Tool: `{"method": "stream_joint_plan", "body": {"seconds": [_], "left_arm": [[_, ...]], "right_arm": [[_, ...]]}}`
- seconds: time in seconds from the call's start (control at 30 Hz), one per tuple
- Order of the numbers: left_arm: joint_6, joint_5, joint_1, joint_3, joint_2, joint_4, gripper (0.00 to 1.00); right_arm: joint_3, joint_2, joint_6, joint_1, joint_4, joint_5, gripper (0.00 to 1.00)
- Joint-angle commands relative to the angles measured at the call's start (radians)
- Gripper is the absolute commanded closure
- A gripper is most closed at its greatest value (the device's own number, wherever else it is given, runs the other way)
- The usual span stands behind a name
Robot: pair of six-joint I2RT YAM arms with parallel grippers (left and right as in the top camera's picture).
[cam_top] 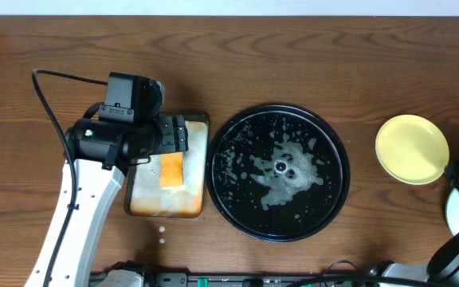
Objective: Clean dirty plates on tray and stack at the side
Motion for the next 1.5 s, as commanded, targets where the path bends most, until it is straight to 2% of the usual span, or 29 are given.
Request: {"method": "stream_joint_plan", "body": {"seconds": [0.0, 0.47, 0.73, 0.77, 0.83, 0.97, 1.17, 1.23, 1.27, 1.3, 1.33, 1.37, 1.4, 1.47], "left_arm": [[0.014, 0.005, 0.001, 0.0, -0.001, -0.002, 0.16], [0.014, 0.005, 0.001, 0.0, 0.0, -0.002, 0.16], [0.014, 0.005, 0.001, 0.0, -0.001, -0.002, 0.16], [0.014, 0.005, 0.0, 0.0, -0.001, -0.002, 0.16], [0.014, 0.005, 0.001, 0.0, -0.001, -0.002, 0.16], [0.014, 0.005, 0.001, 0.0, -0.001, -0.002, 0.16], [0.014, 0.005, 0.001, 0.0, 0.0, -0.002, 0.16], [0.014, 0.005, 0.001, 0.0, 0.0, -0.002, 0.16], [0.014, 0.005, 0.001, 0.0, 0.0, -0.002, 0.16], [0.014, 0.005, 0.0, 0.0, -0.001, -0.002, 0.16], [0.014, 0.005, 0.001, 0.0, -0.001, -0.002, 0.16], [0.014, 0.005, 0.001, 0.0, -0.001, -0.002, 0.16], [0.014, 0.005, 0.001, 0.0, -0.001, -0.002, 0.16], [0.014, 0.005, 0.001, 0.0, -0.001, -0.002, 0.16]], "right_arm": [[0.033, -0.059, 0.009, 0.072, 0.012, -0.066, 0.99], [0.037, -0.096, -0.073, 0.423, 0.154, -0.034, 0.99], [0.035, -0.048, -0.065, 0.478, 0.099, 0.032, 0.99], [0.035, -0.045, -0.065, 0.479, 0.085, 0.032, 0.97], [0.036, -0.047, -0.066, 0.48, 0.072, 0.013, 0.66], [0.036, -0.055, -0.101, 0.48, 0.08, -0.07, 0.58], [0.036, -0.095, -0.164, 0.5, 0.088, -0.163, 0.58], [0.036, -0.112, -0.167, 0.516, 0.087, -0.163, 0.62], [0.036, -0.119, -0.167, 0.522, 0.083, -0.163, 0.67], [0.036, -0.123, -0.166, 0.525, 0.079, -0.163, 0.79], [0.036, -0.127, -0.147, 0.526, 0.071, -0.171, 0.96], [0.036, -0.129, -0.132, 0.526, 0.064, -0.189, 0.99], [0.036, -0.132, -0.129, 0.526, 0.061, -0.222, 0.98], [0.036, -0.143, -0.13, 0.533, 0.053, -0.321, 0.83]]}}
